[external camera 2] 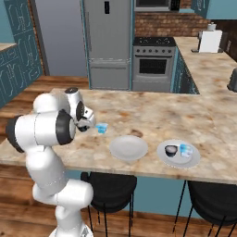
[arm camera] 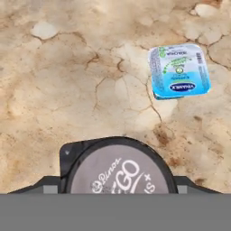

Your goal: Place two yogurt containers on each plate.

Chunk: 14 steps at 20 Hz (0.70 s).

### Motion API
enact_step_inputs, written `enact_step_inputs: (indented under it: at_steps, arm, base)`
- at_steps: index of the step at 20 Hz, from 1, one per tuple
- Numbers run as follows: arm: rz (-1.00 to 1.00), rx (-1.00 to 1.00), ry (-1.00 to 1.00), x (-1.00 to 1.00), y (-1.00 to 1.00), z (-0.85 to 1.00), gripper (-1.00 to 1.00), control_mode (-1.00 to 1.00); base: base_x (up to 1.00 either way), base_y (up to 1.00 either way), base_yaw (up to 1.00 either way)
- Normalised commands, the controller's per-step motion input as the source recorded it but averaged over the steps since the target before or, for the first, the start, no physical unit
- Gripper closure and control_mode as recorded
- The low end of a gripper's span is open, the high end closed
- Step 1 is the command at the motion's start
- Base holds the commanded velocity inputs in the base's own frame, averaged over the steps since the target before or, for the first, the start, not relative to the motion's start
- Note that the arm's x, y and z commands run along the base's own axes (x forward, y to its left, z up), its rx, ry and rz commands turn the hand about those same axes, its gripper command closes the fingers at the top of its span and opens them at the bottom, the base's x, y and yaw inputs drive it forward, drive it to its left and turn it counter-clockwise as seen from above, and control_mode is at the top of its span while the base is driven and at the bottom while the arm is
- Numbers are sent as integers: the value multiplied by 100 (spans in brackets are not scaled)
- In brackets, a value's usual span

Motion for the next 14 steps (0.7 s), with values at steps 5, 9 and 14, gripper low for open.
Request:
enact_step_inputs:
  at_steps: [5,9,14]
  arm:
    - [-2,3,-9,-84,-100,62,100,-100]
    - [-10,4,0,-27,-100,4,100,-100]
    - [-5,10,0,7,-100,9,100,-100]
  base:
    - [0,0,0]
    - [0,0,0]
    - [0,0,0]
